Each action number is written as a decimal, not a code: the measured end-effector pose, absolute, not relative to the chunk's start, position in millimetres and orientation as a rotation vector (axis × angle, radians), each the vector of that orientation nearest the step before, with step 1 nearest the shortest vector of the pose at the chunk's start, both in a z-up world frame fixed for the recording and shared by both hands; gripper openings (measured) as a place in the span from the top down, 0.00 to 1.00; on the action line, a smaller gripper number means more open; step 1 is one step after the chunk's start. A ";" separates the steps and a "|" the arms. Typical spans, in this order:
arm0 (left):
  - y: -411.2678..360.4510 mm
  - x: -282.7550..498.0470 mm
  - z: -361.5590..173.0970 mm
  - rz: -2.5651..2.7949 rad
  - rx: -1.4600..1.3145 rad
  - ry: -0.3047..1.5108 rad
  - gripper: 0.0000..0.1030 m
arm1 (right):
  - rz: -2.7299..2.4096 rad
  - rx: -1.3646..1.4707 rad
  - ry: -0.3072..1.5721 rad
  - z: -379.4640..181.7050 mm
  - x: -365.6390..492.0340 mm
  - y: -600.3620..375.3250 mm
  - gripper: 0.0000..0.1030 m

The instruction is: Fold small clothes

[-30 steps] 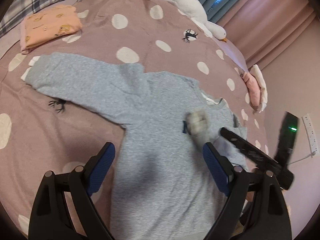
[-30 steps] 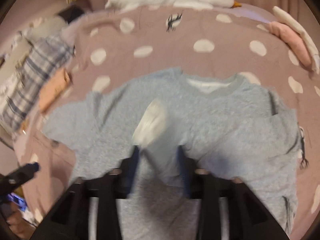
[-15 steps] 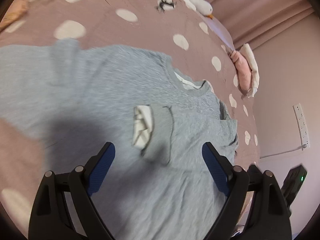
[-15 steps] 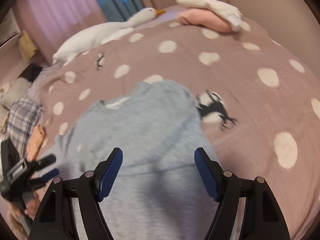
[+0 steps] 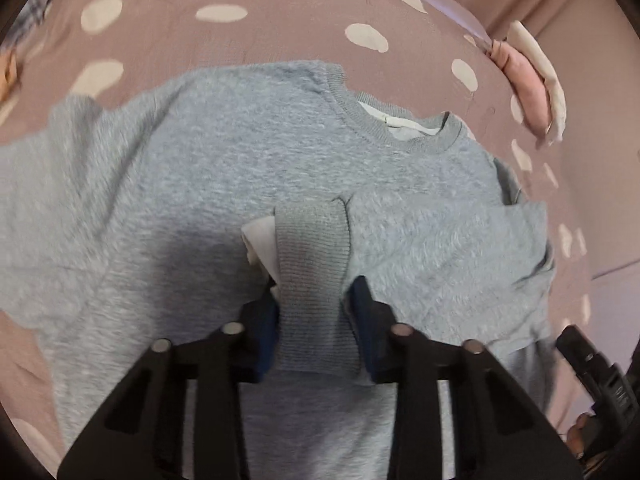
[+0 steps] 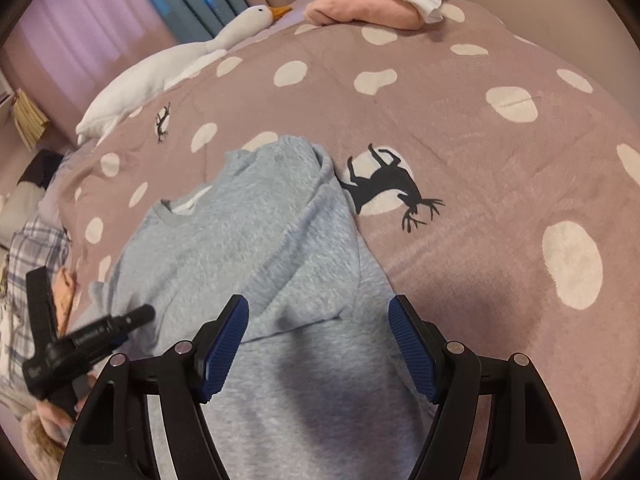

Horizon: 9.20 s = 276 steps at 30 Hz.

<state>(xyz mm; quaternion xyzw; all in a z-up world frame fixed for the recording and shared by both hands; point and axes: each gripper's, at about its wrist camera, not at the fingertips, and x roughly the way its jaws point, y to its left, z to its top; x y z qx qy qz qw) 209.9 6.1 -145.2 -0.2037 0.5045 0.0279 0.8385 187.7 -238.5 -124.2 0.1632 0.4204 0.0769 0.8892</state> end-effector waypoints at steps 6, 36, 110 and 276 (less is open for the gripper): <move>22.7 196.1 -98.3 0.024 -0.458 0.971 0.79 | 0.182 0.317 0.853 -114.9 183.0 -233.4 0.28; 75.8 188.9 -126.9 0.156 -0.469 1.068 0.78 | 0.224 0.268 0.966 -148.5 205.9 -191.4 0.30; 299.1 -25.3 -133.5 0.693 -1.096 0.613 0.20 | 0.248 0.170 0.644 -52.7 87.8 -180.4 0.02; 126.7 85.1 -78.9 0.178 -0.613 0.901 0.21 | 0.481 -0.065 0.680 1.5 180.4 -55.7 0.84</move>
